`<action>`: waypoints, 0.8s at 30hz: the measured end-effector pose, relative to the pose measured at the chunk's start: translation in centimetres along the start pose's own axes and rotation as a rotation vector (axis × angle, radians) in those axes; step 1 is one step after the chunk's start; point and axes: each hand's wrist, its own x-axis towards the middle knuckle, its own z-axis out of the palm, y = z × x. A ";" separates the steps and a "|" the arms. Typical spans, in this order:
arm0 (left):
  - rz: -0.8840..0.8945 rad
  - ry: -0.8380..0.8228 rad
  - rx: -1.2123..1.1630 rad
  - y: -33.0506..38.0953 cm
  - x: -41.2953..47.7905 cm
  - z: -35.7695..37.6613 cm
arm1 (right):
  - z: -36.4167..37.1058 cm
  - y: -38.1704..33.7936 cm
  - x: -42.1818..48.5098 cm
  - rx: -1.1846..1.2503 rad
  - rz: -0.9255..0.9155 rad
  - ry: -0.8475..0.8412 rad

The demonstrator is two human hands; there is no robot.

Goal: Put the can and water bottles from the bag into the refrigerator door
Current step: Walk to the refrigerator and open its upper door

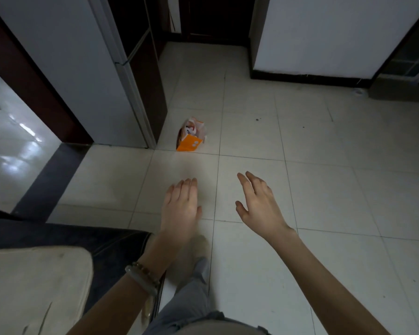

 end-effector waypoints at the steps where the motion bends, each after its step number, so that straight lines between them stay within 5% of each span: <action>1: -0.003 -0.004 0.001 -0.6 1.9 0.1 | 0.2 0.4 1.9 -0.003 0.007 -0.001; 24: 0.022 -0.108 0.025 -8.0 34.0 4.7 | 3.4 10.5 33.1 -0.027 0.073 -0.051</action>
